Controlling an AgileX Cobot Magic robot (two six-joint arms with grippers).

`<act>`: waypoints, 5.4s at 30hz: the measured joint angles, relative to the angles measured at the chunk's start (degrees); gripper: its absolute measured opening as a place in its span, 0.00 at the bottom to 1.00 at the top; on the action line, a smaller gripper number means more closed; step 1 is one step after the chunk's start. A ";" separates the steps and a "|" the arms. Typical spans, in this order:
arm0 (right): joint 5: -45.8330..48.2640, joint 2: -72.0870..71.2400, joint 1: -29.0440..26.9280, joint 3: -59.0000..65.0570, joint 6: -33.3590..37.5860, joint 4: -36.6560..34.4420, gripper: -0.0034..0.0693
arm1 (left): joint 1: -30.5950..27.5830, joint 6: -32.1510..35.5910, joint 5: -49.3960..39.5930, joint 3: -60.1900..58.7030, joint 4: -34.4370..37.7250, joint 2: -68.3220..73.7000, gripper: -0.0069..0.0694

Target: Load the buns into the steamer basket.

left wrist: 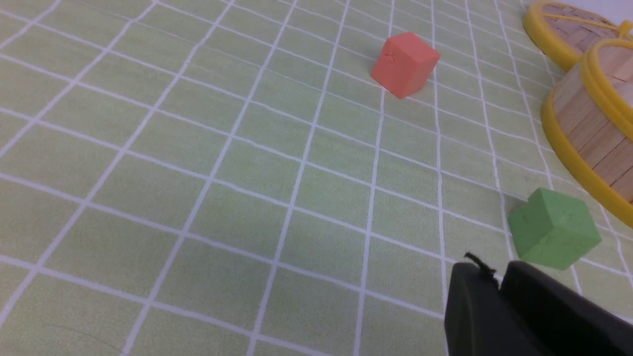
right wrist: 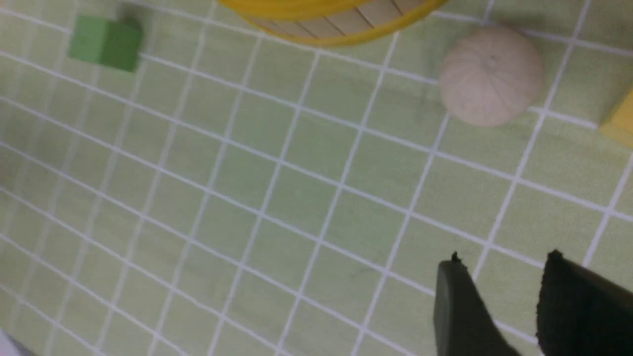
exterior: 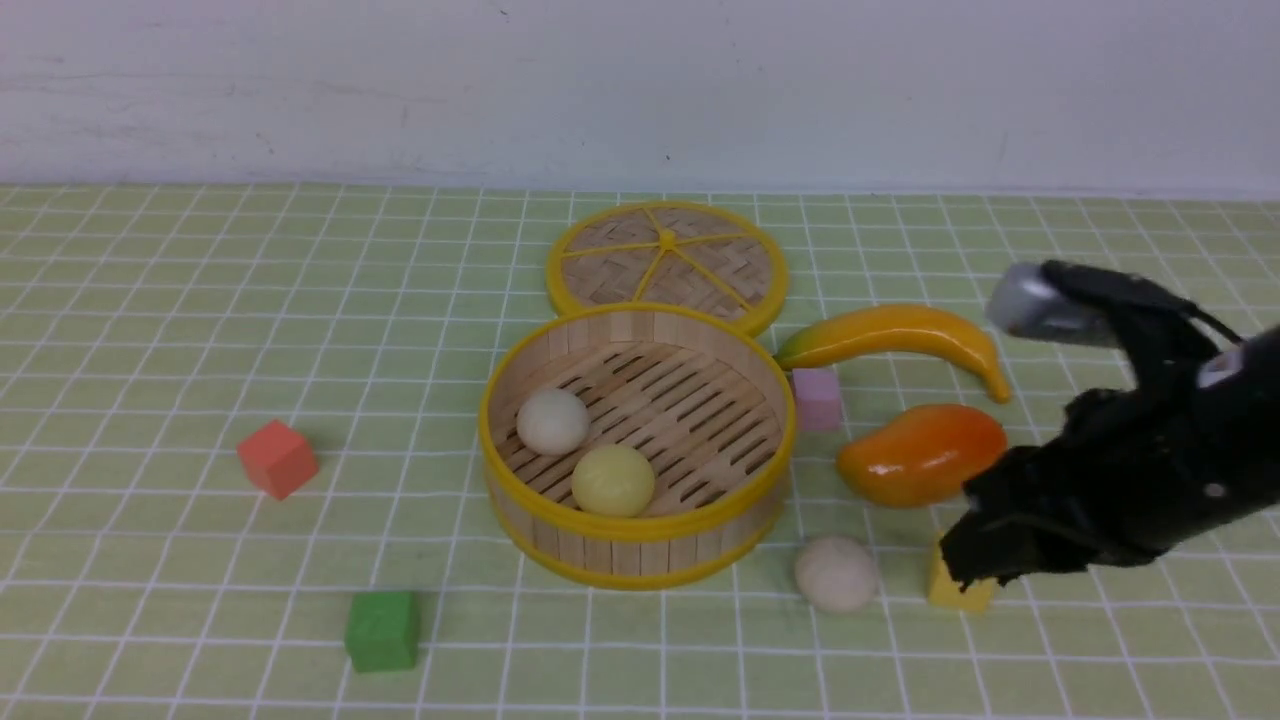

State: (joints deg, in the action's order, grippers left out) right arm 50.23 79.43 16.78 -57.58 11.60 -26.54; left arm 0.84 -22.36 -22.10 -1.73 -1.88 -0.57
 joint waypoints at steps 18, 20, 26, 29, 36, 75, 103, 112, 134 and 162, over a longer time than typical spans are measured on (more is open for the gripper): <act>-8.08 20.44 14.20 -12.77 -24.52 30.06 0.38 | 0.00 0.00 0.00 0.00 0.00 0.00 0.20; -9.10 21.56 14.22 -12.77 -24.51 30.12 0.38 | 0.00 0.00 0.00 0.00 0.00 0.00 0.21; -9.96 24.29 14.16 -12.77 -24.90 30.12 0.38 | 0.00 0.00 0.00 0.00 0.00 0.00 0.21; -10.40 25.52 13.90 -12.82 -25.96 30.12 0.38 | 0.00 0.00 0.00 0.00 0.00 0.00 0.21; -11.07 26.71 13.53 -12.88 -26.25 30.12 0.28 | 0.00 0.00 0.00 0.00 0.00 0.00 0.23; -20.25 31.22 13.53 -31.09 -15.35 13.68 0.05 | 0.00 0.00 0.06 0.00 -0.18 0.00 0.28; 1.28 9.80 12.34 -31.04 -20.21 29.12 0.55 | -0.01 0.00 0.06 0.00 -0.18 0.00 0.29; 13.88 -14.31 12.34 -21.11 -23.60 30.09 0.24 | -0.01 0.00 0.06 0.00 -0.18 0.00 0.30; 9.20 -42.85 12.34 18.48 -29.28 25.14 0.02 | -0.01 0.00 0.06 0.00 -0.18 0.00 0.33; -14.51 -75.41 -17.98 38.01 -27.14 33.79 0.04 | -0.01 0.00 0.06 0.00 -0.18 0.00 0.38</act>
State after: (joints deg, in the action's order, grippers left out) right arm 35.72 4.02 -1.20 -19.57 -15.54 7.25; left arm 0.83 -22.36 -22.04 -1.73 -2.05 -0.57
